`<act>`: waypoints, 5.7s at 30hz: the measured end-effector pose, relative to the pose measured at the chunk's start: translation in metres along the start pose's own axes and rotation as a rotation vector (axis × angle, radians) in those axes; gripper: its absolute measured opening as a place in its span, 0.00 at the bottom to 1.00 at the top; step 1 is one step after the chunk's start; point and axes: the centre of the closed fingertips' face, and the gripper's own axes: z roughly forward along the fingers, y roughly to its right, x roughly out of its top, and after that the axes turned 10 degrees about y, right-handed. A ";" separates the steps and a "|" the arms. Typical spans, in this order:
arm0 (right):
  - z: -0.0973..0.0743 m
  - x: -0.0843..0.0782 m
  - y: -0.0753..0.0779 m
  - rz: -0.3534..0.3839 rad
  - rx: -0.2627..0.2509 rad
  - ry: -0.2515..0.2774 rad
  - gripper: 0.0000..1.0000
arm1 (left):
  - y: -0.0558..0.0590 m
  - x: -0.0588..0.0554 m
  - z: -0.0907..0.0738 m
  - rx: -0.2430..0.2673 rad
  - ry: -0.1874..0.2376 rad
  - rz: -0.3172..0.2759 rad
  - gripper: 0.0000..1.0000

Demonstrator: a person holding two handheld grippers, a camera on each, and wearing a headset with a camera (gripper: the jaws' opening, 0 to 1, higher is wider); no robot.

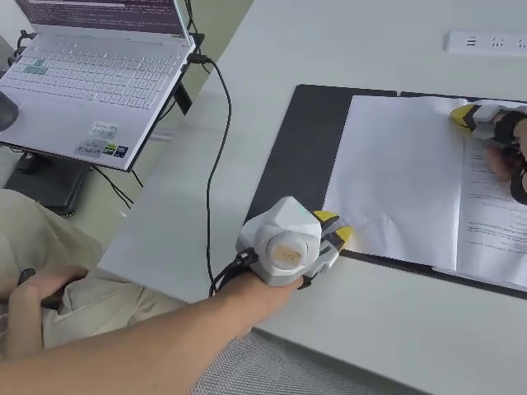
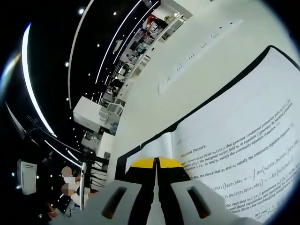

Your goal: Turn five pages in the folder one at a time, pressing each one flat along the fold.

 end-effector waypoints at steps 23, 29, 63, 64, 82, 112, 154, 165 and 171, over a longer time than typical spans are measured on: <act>0.021 0.024 0.006 0.057 -0.020 0.027 0.00 | 0.000 0.001 -0.001 -0.001 0.001 0.003 0.11; 0.016 0.019 0.005 0.065 0.002 -0.009 0.00 | 0.000 0.001 -0.001 -0.001 0.002 0.004 0.11; -0.029 -0.020 -0.004 0.058 0.061 -0.125 0.00 | 0.001 0.001 0.000 -0.009 -0.003 0.025 0.11; -0.030 -0.021 -0.004 0.060 0.061 -0.125 0.00 | 0.001 0.001 0.000 -0.009 -0.003 0.024 0.11; -0.054 -0.034 -0.003 0.075 0.079 -0.144 0.00 | 0.001 0.000 0.000 -0.009 0.000 0.022 0.11; -0.098 -0.073 -0.011 0.088 0.147 -0.237 0.00 | 0.001 0.001 -0.001 -0.010 0.002 0.029 0.11; -0.164 -0.132 -0.018 0.088 0.190 -0.361 0.00 | 0.000 0.001 -0.001 -0.011 0.013 0.046 0.11; -0.181 -0.148 -0.019 0.099 0.217 -0.410 0.00 | 0.001 0.002 -0.001 -0.008 0.015 0.047 0.11; -0.188 -0.153 -0.019 0.106 0.225 -0.428 0.00 | 0.001 0.002 -0.001 -0.008 0.014 0.048 0.11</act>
